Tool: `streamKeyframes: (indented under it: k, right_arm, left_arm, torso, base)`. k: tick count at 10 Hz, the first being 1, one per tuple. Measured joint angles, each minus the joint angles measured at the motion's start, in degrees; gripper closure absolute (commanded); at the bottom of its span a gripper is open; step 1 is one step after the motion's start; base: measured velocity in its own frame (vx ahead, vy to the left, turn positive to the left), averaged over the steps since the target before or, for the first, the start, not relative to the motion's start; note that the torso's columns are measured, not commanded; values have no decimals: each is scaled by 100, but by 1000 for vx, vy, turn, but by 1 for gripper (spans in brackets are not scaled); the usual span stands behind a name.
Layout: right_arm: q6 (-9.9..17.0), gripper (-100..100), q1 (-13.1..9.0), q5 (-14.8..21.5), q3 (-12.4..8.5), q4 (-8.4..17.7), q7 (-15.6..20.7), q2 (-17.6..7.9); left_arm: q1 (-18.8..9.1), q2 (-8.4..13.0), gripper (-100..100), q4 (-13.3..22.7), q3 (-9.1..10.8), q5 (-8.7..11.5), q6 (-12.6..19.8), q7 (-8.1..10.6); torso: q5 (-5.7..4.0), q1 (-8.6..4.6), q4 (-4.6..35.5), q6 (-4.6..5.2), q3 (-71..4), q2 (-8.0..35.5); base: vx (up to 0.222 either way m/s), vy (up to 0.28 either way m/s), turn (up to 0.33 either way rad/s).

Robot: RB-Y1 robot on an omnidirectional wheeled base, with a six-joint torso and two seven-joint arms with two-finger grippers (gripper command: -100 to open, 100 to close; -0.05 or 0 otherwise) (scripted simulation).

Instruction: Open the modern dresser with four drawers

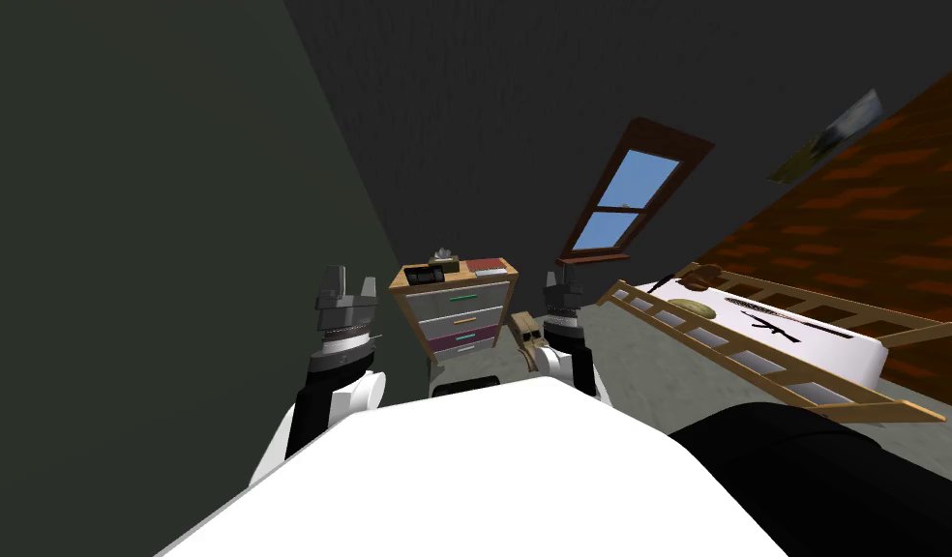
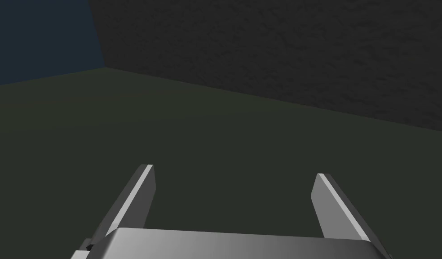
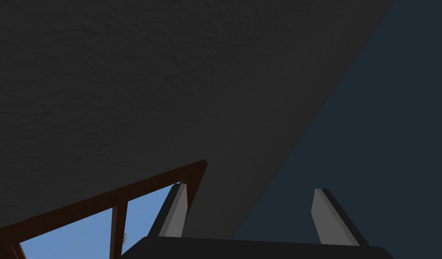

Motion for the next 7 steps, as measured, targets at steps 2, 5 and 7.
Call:
streamKeyframes:
  k: [2,5,7]
  right_arm:
    - [0,0,0,0,0,0,0,0]
    - [0,0,0,0,0,-1,0,0]
    - [0,0,0,0,0,-2,0,0]
  left_arm:
    - [0,0,0,0,0,0,0,0]
    - [0,0,0,-1,0,0,0,0]
    - [0,0,0,-1,0,0,0,0]
  torso:
    - [0,0,600,0,-1200,597]
    - [0,0,1846,0,-3692,1845]
    - [0,0,2691,0,-5381,2693]
  base:
    - [0,0,0]
    - [0,0,0]
    - [0,0,0]
